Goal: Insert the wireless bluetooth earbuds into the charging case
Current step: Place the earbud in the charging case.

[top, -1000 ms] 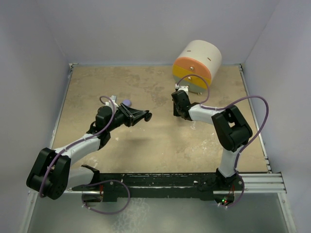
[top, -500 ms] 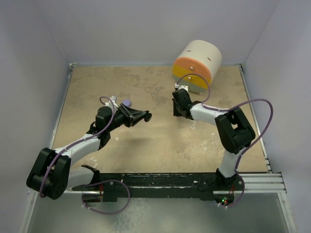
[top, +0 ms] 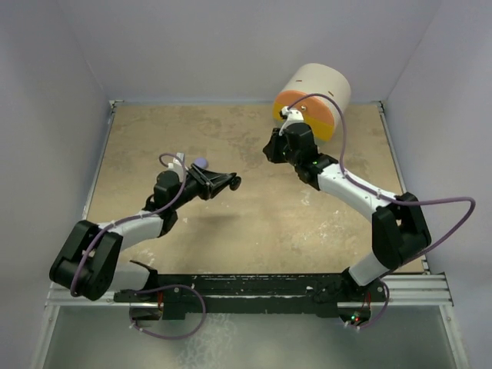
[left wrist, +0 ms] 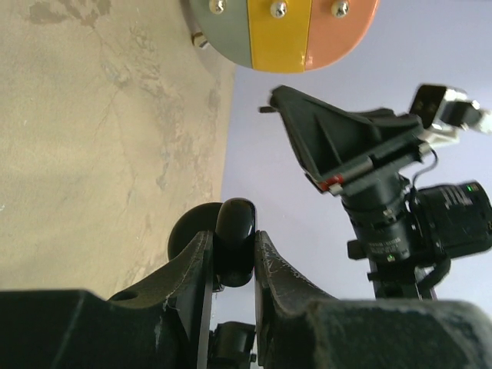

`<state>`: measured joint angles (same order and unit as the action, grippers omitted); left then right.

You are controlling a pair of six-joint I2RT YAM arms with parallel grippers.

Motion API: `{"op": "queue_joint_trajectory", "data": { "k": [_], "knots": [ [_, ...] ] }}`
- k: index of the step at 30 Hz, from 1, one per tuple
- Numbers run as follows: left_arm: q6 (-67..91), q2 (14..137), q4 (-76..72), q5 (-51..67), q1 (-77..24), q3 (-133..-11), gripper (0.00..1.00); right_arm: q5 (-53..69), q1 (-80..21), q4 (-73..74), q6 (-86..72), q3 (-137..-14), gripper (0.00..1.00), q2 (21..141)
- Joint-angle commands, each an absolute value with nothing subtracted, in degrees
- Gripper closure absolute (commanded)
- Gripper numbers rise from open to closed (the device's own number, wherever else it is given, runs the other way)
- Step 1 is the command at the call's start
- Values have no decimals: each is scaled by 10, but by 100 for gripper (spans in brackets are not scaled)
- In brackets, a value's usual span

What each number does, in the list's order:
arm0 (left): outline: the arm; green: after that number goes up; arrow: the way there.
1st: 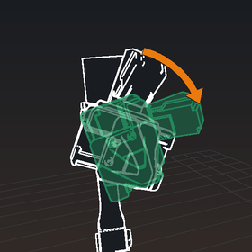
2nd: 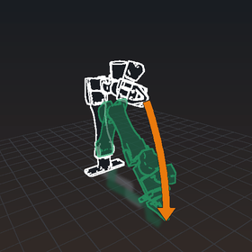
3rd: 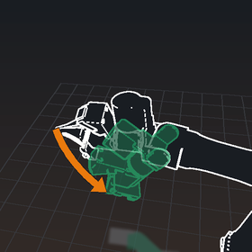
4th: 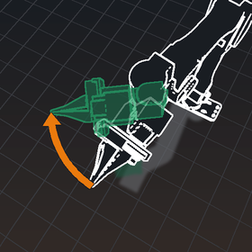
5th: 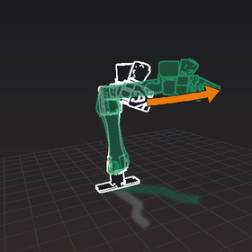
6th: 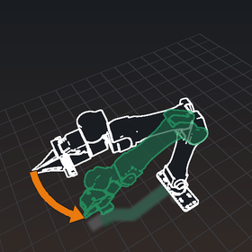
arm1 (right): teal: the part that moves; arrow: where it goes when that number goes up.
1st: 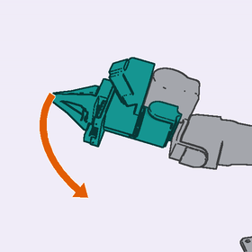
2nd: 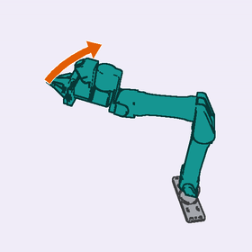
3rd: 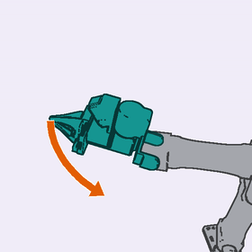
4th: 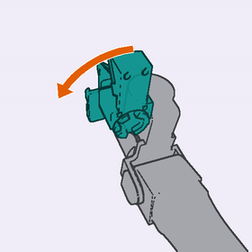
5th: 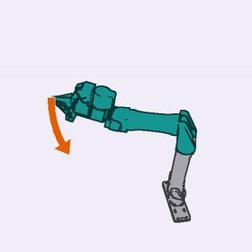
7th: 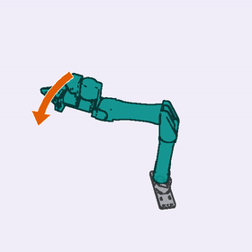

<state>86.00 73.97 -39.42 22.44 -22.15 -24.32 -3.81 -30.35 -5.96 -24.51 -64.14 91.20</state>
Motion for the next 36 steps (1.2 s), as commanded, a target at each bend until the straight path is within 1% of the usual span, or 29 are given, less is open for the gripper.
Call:
{"op": "queue_joint_trajectory", "data": {
  "k": [1, 6, 13, 20, 25, 36],
  "knots": [
    [898, 782, -538, 200, -221, -235, 100, -4, -302, -139, -255, -630, 100, 864],
    [930, 832, -625, 184, -229, -242, 100, 34, -303, -177, -269, -615, 100, 845],
    [931, 889, -699, 157, -239, -262, 100, 105, -304, -220, -317, -593, 100, 838],
    [933, 930, -766, 145, -250, -275, 100, 130, -307, -261, -356, -565, 100, 820],
    [934, 956, -785, 137, -263, -284, 100, 146, -321, -298, -381, -547, 100, 818],
    [942, 970, -806, 126, -276, -291, 100, 136, -339, -319, -390, -532, 100, 810]
  ]
}}
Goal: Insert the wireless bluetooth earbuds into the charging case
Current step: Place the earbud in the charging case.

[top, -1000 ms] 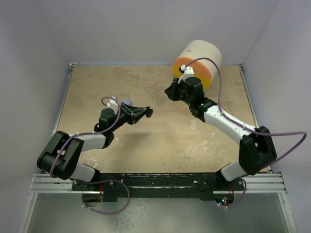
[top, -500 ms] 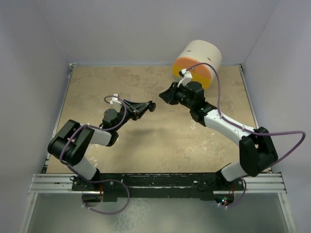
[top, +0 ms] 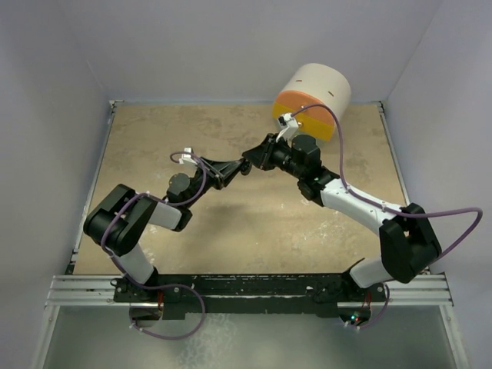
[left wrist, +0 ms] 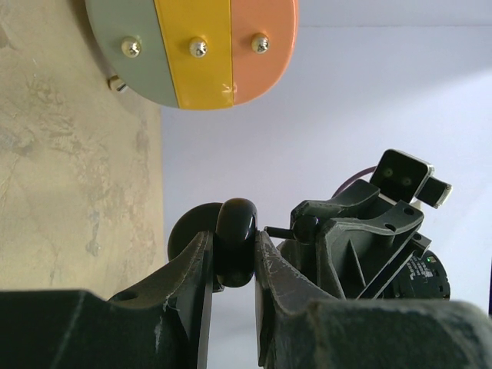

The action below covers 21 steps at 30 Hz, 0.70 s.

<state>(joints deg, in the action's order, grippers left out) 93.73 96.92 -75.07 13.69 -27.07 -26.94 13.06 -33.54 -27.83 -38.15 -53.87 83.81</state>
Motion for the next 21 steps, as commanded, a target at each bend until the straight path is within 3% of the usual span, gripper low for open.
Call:
{"op": "queue_joint_trajectory", "data": {
  "k": [1, 21],
  "knots": [
    [943, 969, -805, 126, -276, -291, 100, 135, -339, -320, -390, -531, 100, 810],
    [943, 930, -781, 121, -284, -306, 100, 135, -340, -327, -389, -524, 100, 812]
  ]
}}
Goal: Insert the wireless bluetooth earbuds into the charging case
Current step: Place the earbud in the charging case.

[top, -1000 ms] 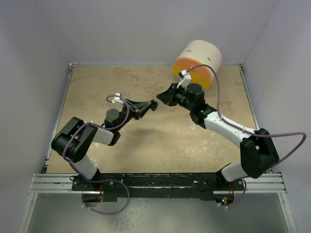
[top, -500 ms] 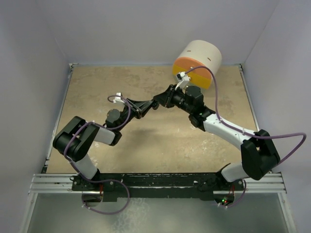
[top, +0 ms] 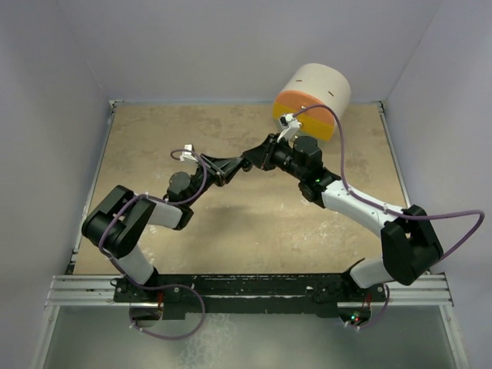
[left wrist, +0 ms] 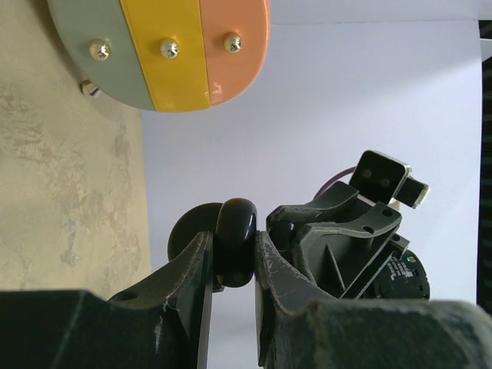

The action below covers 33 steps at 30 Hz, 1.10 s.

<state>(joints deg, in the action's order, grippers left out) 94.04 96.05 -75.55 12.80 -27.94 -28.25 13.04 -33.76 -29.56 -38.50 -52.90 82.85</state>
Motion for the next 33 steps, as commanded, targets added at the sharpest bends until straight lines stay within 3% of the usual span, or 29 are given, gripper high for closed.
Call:
{"op": "queue_joint_trajectory", "data": {
  "k": [1, 16, 30, 33],
  "knots": [
    [942, 928, -778, 121, -285, -307, 100, 135, -340, -328, -389, -524, 100, 811],
    [941, 908, -765, 120, -285, -311, 100, 124, -341, -323, -387, -505, 99, 809],
    [943, 910, -764, 121, -286, -304, 100, 110, -341, -308, -364, -514, 67, 787],
    [944, 910, -765, 122, -286, -299, 100, 106, -340, -306, -365, -515, 66, 776]
  ]
}}
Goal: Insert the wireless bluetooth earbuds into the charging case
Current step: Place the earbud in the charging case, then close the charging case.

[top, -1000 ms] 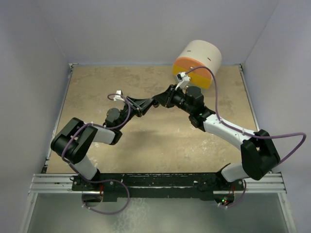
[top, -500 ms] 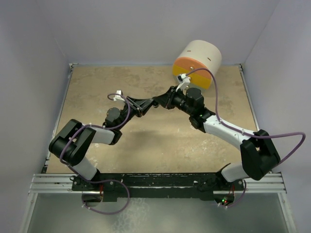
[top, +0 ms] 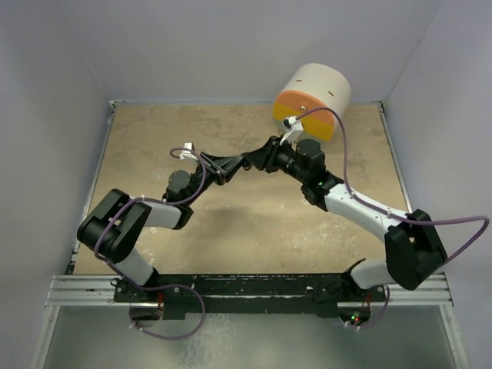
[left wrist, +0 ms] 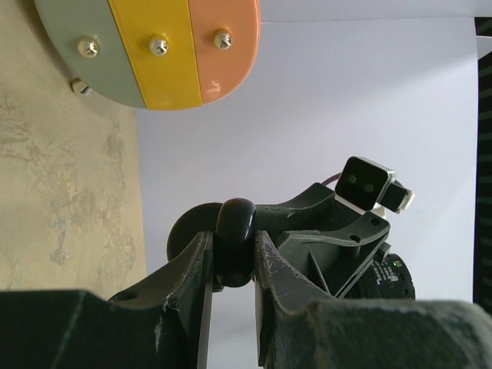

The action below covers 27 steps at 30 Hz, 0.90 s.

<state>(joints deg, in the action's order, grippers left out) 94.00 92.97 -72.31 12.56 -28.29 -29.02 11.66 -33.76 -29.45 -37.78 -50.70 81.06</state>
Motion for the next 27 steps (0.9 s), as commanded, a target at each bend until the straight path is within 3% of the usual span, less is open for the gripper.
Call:
{"op": "queue_joint_trajectory", "data": {
  "k": [1, 8, 12, 16, 17, 27],
  "knots": [
    [944, 911, -765, 121, -286, -298, 100, 96, -340, -306, -366, -529, 63, 772],
    [951, 903, -750, 110, -285, -286, 100, -8, -338, -249, -347, -539, 49, 730],
    [941, 865, -631, 72, -285, -289, 100, -99, -338, -168, -351, -535, 39, 717],
    [934, 808, -459, -1, -285, -324, 100, -142, -346, -180, -302, -492, 5, 716],
    [938, 796, -420, -19, -286, -336, 100, -146, -351, -189, -294, -480, 1, 717],
    [1004, 780, -201, -83, -299, -451, 100, -215, -447, -298, -233, -451, 0, 801]
  ]
}}
